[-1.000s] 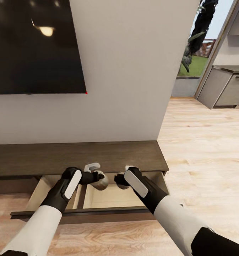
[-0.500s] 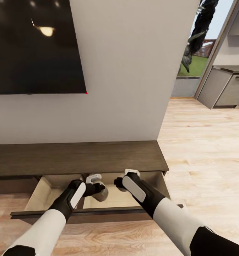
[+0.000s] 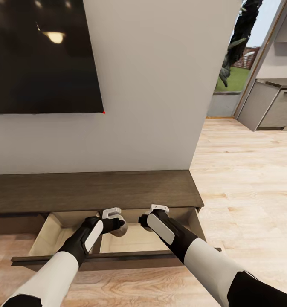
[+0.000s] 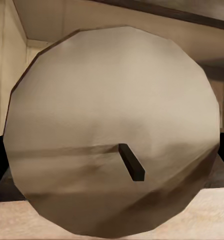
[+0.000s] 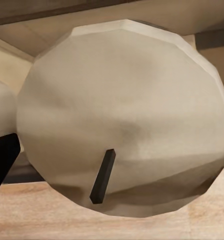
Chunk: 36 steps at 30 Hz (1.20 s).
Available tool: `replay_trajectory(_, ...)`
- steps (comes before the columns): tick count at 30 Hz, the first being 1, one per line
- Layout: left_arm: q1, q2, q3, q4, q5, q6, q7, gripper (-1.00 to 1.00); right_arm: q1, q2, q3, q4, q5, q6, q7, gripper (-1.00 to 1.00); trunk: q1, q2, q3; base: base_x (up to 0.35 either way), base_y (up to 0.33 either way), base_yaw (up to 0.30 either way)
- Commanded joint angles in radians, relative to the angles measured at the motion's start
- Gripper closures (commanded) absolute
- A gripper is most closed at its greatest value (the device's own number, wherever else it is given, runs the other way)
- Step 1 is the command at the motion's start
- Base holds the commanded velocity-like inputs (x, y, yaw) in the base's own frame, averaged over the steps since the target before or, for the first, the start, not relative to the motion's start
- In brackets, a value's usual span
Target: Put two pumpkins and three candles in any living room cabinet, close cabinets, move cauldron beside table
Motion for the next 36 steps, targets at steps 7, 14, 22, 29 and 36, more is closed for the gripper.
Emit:
replay_trajectory(7,0.003,-0.008,-0.002,0.017,-0.030,-0.027,0.010,1.00,-0.002,-0.001,0.004,0.000,-0.007,0.016,-0.007,1.00,0.000,0.000,-0.001,0.074,0.005,0.000)
replay_trajectory(14,0.003,-0.009,-0.003,0.022,-0.033,-0.032,0.010,1.00,-0.002,-0.001,0.005,0.001,-0.031,0.044,-0.007,1.00,0.000,0.000,-0.001,0.124,0.000,0.000)
replay_trajectory(22,0.003,-0.013,-0.005,0.022,-0.033,-0.033,0.010,1.00,-0.002,0.000,0.005,0.008,-0.037,0.066,-0.006,1.00,0.000,0.000,-0.001,0.032,0.000,0.000)
replay_trajectory(29,0.003,-0.013,-0.005,0.022,-0.032,-0.033,0.010,1.00,-0.002,0.001,0.004,0.089,-0.036,0.082,0.031,1.00,0.027,-0.049,-0.023,0.001,0.000,0.000)
replay_trajectory(36,0.003,-0.013,-0.005,0.022,-0.031,-0.034,0.010,1.00,-0.002,-0.001,0.003,0.108,-0.035,0.077,0.039,1.00,0.054,-0.098,-0.045,0.000,0.000,0.000)
